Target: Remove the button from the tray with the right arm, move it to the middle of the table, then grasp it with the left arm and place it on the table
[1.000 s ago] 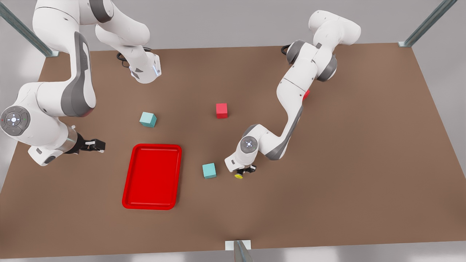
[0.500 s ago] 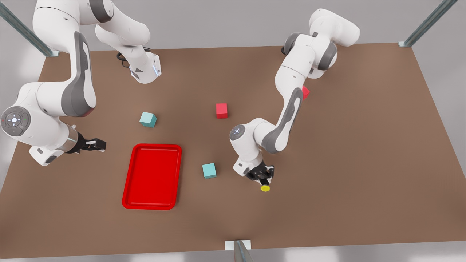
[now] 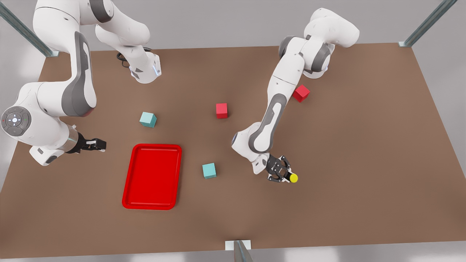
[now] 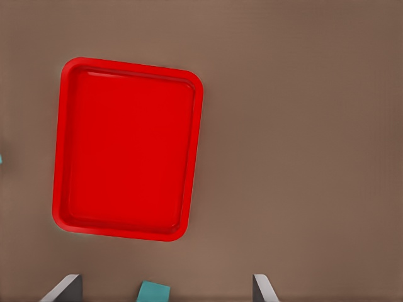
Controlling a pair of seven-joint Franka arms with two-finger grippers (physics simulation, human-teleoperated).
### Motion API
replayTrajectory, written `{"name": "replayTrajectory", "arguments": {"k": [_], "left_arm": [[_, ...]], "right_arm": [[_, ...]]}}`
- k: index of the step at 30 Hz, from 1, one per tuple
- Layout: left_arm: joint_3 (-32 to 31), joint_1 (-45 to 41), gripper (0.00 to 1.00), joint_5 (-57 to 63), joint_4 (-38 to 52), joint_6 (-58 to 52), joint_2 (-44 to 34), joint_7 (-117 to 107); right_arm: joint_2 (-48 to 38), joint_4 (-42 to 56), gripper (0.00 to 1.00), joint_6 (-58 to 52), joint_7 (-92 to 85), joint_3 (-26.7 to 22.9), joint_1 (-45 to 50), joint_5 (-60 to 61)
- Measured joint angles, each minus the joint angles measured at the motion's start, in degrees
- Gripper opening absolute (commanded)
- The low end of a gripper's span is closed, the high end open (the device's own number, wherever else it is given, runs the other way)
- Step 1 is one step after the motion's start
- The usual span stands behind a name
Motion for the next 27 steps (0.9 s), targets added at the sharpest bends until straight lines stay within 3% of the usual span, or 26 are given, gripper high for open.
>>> {"name": "replayTrajectory", "arguments": {"k": [16,27], "left_arm": [[0.0,0.3,0.50,28.2,-10.9,-1.0,2.8,-37.4],[-0.1,0.0,0.50,31.1,-15.3,-0.9,1.2,-38.6]], "right_arm": [[0.0,0.0,1.00,0.0,0.0,0.0,0.1,0.0],[0.0,0.0,1.00,0.0,0.0,0.0,0.1,0.0]]}}
